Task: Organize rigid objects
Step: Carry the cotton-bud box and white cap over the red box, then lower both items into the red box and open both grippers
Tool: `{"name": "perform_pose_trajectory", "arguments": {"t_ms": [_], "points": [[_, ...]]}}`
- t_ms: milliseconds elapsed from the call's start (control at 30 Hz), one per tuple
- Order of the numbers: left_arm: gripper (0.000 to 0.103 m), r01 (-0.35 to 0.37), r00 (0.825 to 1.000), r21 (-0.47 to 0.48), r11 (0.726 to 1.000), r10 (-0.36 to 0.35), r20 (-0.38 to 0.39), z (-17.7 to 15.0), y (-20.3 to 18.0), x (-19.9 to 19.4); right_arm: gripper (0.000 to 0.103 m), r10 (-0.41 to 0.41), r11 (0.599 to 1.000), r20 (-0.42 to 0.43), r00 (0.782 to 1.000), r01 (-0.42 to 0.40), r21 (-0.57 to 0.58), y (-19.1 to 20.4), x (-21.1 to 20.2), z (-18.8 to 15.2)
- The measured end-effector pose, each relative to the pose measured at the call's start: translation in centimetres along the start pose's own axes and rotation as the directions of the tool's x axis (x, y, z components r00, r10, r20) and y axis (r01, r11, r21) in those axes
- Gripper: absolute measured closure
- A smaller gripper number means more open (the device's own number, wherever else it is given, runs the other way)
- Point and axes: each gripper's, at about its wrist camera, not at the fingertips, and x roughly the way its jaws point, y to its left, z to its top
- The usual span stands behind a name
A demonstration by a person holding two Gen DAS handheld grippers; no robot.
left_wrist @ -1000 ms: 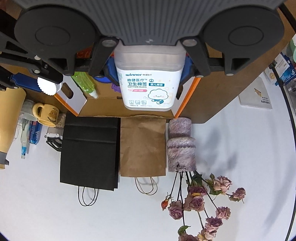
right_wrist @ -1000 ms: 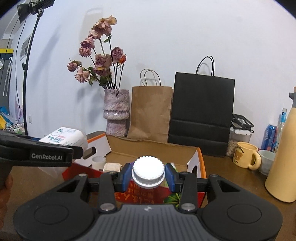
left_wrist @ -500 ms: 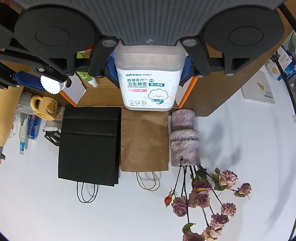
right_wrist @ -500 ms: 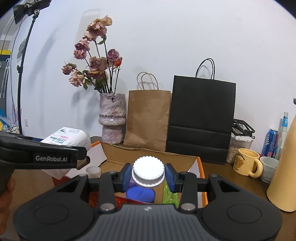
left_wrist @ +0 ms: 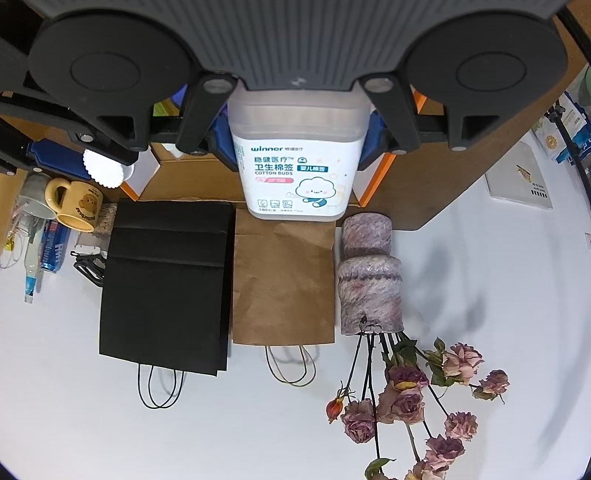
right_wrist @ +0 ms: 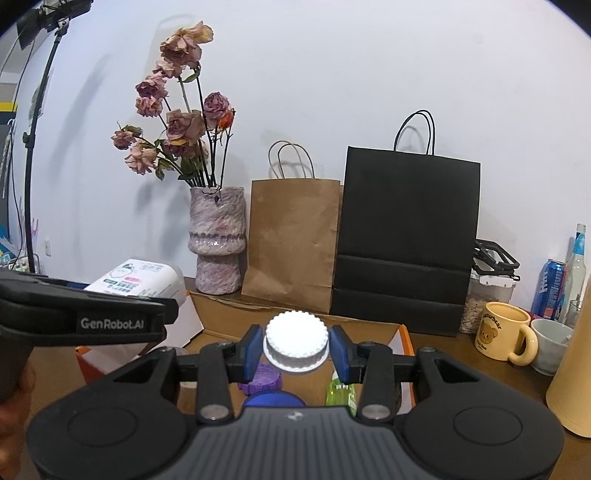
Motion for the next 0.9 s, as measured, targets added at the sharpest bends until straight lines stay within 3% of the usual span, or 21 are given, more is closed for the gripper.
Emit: {"name": "perform_pose_trajectory", "arguments": {"t_ms": [900], "points": [[0.037, -0.037, 0.998, -0.014, 0.999, 0.036, -0.049, 1.1, -0.1, 7.2, 0.064, 0.014, 1.0, -0.049, 0.999, -0.013, 0.025, -1.5, 7.2, 0.2]]}}
